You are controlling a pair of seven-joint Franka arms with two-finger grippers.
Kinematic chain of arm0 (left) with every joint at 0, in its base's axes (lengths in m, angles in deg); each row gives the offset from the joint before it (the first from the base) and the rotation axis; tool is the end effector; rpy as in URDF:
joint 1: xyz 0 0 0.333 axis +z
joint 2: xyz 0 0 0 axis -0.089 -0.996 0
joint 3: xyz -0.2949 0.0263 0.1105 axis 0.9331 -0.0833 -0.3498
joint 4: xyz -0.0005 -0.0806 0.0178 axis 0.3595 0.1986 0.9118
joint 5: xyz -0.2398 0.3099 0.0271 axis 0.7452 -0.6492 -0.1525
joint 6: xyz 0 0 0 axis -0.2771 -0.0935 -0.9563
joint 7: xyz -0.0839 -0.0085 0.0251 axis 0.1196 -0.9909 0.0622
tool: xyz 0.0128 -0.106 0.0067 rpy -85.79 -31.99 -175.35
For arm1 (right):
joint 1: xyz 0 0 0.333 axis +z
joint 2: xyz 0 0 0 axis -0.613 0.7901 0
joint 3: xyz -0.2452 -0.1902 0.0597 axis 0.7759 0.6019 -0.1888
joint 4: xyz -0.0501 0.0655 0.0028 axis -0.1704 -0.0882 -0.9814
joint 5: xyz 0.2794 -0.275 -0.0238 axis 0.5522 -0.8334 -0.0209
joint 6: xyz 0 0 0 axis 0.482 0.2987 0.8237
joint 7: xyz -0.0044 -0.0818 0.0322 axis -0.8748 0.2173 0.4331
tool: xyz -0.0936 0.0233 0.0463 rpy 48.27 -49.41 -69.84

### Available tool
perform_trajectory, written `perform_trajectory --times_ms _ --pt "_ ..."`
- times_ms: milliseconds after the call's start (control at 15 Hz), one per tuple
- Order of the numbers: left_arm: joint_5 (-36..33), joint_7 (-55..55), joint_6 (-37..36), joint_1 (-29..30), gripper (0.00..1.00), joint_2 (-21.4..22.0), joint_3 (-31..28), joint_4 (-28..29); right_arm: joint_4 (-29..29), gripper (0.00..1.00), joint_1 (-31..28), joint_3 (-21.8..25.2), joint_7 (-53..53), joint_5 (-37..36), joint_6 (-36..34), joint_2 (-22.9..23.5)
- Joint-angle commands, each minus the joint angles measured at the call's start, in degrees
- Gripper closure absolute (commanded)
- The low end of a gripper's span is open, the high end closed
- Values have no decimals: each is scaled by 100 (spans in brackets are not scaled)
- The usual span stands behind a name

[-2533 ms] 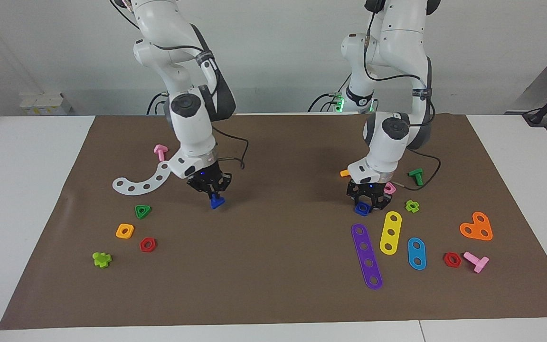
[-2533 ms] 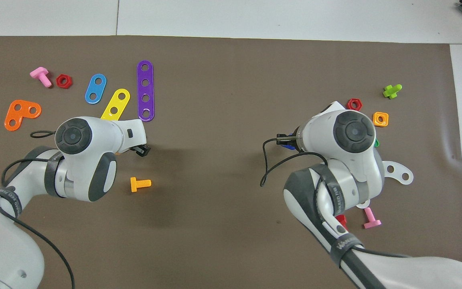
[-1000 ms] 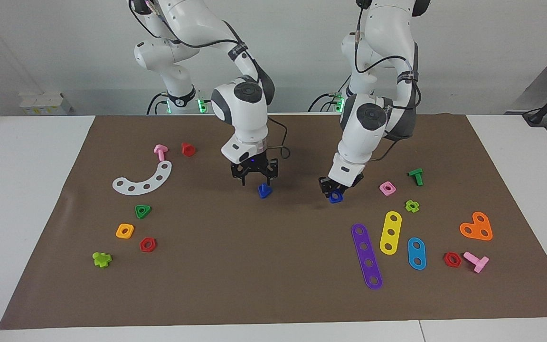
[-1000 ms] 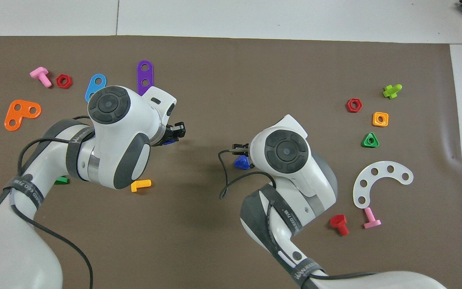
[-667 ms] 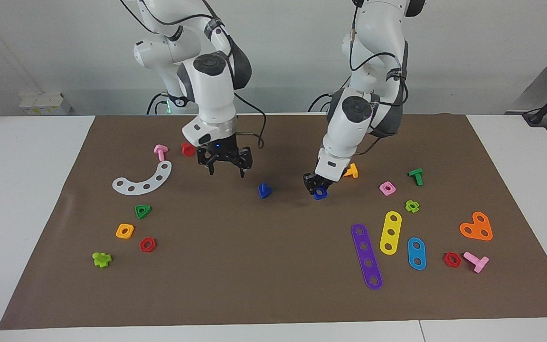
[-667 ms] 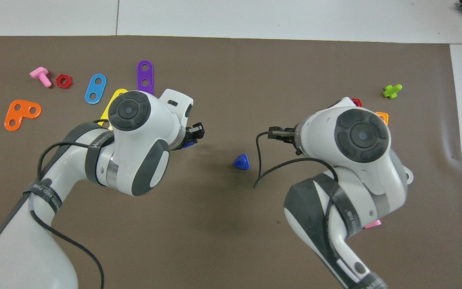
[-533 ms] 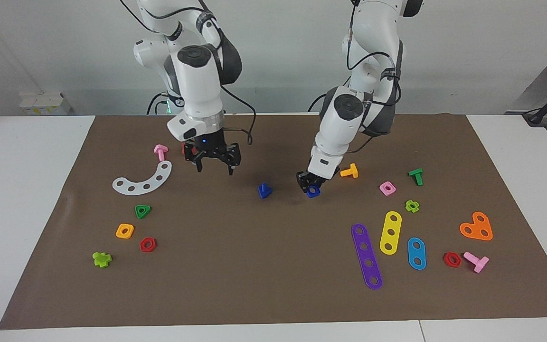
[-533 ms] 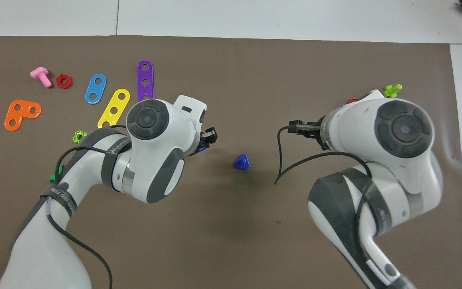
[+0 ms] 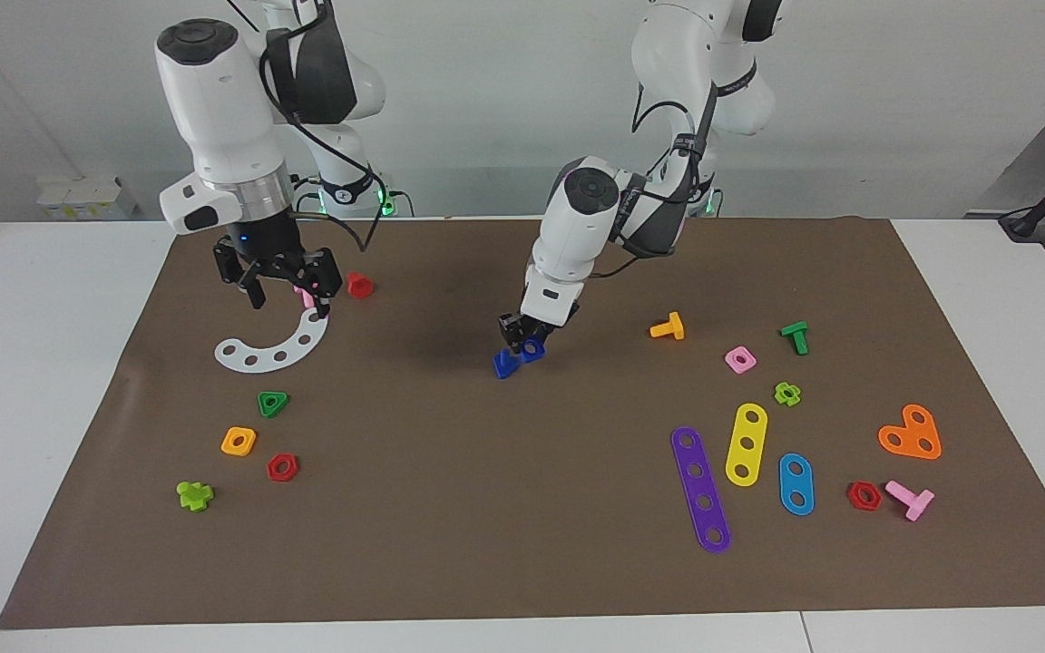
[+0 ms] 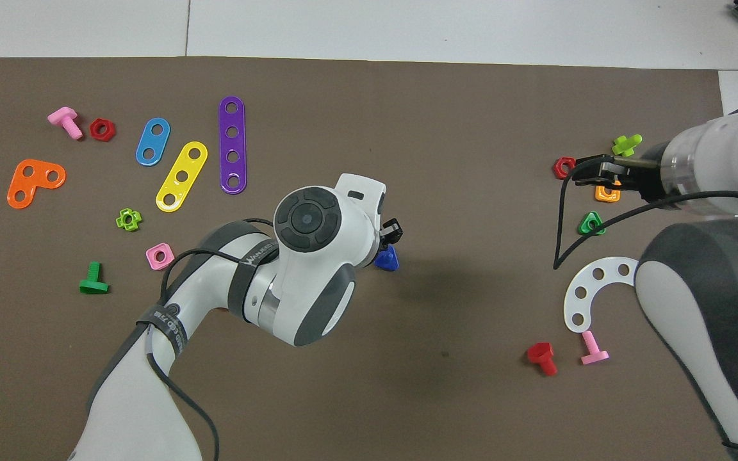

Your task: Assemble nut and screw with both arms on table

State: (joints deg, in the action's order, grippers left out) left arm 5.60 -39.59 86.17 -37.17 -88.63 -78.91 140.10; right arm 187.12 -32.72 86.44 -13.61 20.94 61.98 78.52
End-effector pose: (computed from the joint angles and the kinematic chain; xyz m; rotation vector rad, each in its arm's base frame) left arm 0.4927 -0.4249 0.3730 2.8674 0.5803 -0.0689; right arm 0.5722 0.0636 0.5695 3.1060 -0.3404 0.2597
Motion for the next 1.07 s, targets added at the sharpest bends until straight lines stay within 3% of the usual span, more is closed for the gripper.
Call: perform_trajectory --times_ms 0,200,467,1000 --pt "109 -123 108 -194 100 -234 -97 -172 -571 2 -253 -63 -410 180 -602 112" --pt "101 -176 221 -202 100 -269 -97 -181 -862 1 -464 -63 -683 284 -1034 121" --pt "109 -263 336 -369 100 -365 -97 -172 -837 1 -623 -63 -1034 540 -1438 16" --pt "-241 -307 504 -484 100 -471 -106 -58 -748 1 -597 -63 -1123 426 -1676 -99"
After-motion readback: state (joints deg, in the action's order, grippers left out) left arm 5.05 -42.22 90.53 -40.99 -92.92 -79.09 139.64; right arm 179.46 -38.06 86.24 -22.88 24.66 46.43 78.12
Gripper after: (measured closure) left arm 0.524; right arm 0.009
